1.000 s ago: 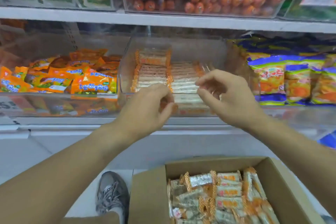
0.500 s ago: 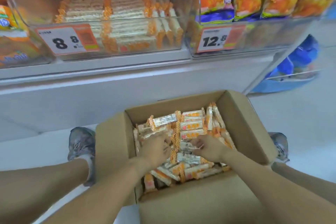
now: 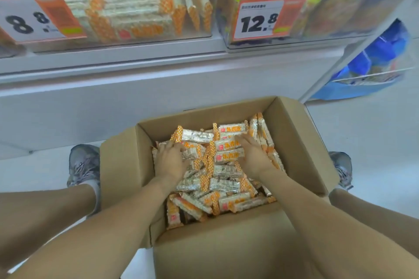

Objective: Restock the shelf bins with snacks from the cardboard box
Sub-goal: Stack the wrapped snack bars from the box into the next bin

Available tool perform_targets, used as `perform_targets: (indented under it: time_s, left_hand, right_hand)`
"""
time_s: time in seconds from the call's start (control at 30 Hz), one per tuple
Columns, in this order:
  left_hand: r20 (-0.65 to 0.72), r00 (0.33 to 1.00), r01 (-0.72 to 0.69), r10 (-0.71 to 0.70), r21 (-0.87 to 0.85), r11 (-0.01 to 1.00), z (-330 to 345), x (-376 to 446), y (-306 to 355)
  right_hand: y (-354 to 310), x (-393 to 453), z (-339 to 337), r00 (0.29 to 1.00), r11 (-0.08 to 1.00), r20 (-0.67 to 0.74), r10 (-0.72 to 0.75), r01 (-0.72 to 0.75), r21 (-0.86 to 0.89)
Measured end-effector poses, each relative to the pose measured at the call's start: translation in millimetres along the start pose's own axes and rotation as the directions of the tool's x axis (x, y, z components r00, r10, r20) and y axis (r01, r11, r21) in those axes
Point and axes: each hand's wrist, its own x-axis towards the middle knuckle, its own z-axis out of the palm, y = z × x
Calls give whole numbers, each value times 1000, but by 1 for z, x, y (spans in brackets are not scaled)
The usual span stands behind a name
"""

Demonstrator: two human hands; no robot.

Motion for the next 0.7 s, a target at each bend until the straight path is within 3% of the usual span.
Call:
perform_targets:
  time_s: [0.13,0.27,0.33,0.4,0.47,0.57,0.7]
  left_hand:
    - [105,994,-34,41,-67,997,-6,-9,18]
    - [409,912,122,37,-357,926,-28,-17,35]
    - [503,864,296,10,-524,798,-45,-18,38]
    - [608,793,501,40,-688,525,-62,-23,38]
    - [631,770,578,99,-754,311,-78,-23,35]
    - [586,802,556,114,-803,216,-105,-16,34]
    - [519,840,491,157,-851,188,-142,-15,41]
  right_hand:
    - [-8,12,3,997,995,-23,69,-70,-71]
    - [-22,17,2,998,966,-38,41,-49,-255]
    - [-29,18,-1,999,944,-27,-20,10,-331]
    - [-40,16,-13,1000,966,-1,-23,22,-257]
    - [-52,14,-34,997,994,71,-10,18,-106]
    - [-71,7,-82,977,997,206,-63,72,-36]
    - [-102,-12,-152,966,983,216,-144,164,-80]
